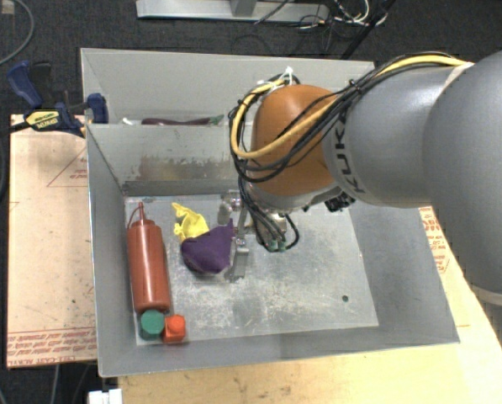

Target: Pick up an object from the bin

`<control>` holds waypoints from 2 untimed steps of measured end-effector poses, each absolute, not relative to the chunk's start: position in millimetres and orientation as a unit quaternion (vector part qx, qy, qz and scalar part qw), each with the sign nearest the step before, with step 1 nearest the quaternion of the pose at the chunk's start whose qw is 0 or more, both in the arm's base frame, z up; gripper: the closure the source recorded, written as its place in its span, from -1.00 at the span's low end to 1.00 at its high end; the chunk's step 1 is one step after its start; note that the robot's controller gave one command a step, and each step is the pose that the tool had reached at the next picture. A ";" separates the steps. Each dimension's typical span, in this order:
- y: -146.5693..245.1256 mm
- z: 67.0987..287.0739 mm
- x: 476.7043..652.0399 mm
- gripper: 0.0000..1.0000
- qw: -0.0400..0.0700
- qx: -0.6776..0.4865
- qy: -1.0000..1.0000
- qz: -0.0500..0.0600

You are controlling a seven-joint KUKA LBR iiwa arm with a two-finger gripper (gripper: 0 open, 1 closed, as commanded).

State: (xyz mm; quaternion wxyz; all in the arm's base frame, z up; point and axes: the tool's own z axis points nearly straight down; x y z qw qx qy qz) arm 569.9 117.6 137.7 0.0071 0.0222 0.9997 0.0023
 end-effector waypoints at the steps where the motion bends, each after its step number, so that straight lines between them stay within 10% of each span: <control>1: 136.8 88.5 603.2 -1.00 0.004 0.025 1.000 0.002; 2: 133.0 71.4 579.0 1.00 0.009 -0.101 0.995 0.003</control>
Offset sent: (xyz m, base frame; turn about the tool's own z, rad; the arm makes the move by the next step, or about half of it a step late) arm 0.0080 0.0141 -0.0677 -0.2481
